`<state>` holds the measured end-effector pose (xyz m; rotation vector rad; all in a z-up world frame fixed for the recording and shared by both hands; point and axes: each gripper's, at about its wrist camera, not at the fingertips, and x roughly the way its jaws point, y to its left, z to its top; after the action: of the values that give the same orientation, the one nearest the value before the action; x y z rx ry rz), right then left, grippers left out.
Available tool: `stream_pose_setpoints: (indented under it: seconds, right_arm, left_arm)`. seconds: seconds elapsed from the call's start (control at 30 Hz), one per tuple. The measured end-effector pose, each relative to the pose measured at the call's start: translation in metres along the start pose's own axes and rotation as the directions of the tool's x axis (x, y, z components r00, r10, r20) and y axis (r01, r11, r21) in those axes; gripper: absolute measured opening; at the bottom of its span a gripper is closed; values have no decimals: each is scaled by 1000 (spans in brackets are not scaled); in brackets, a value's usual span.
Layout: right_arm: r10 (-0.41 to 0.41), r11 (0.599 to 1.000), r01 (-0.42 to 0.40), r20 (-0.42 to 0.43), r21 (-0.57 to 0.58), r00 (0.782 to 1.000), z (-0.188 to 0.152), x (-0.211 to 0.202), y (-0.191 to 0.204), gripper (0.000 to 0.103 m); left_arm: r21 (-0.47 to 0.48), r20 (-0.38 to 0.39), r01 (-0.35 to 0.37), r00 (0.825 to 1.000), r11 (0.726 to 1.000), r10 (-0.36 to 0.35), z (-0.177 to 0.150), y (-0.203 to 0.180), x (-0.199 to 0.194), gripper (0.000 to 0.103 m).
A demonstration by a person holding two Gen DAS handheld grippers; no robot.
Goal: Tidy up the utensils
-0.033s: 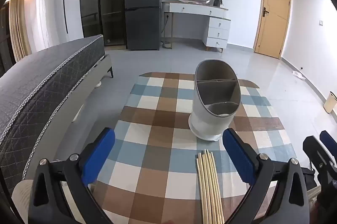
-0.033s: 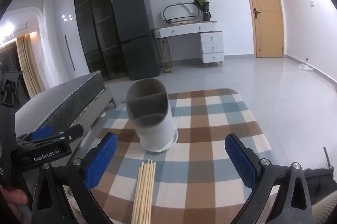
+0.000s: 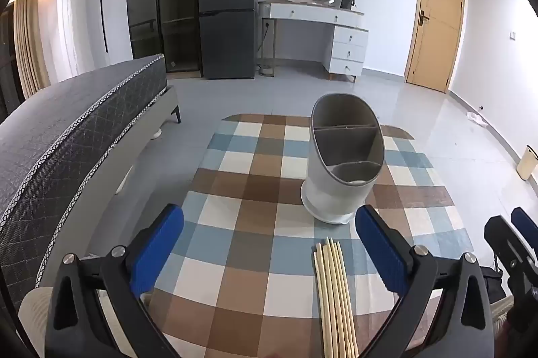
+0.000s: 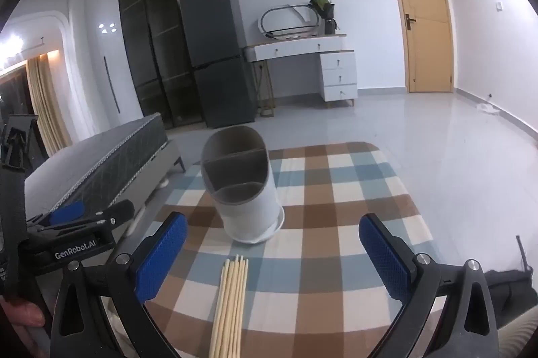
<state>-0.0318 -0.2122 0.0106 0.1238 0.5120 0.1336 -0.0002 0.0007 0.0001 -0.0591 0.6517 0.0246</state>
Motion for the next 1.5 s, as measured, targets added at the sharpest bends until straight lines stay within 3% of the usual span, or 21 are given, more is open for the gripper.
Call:
stream_pose_setpoints:
  seconds: [0.3, 0.67, 1.5]
  right_arm:
    - [-11, 1000, 11, 2, -15, 1000, -1, 1, 2, 103]
    - [-8, 1000, 9, 17, -19, 1000, 2, -2, 0, 103]
    - [-4, 1000, 4, 27, -24, 1000, 1, -3, 1, 103]
  left_arm:
    - [-7, -37, 8, 999, 1000, -8, 4, 5, 3, 100]
    - [6, -2, -3, 1000, 1000, 3, 2, 0, 0, 100]
    - [-17, -23, 19, 1000, 1000, -19, 3, 2, 1, 100]
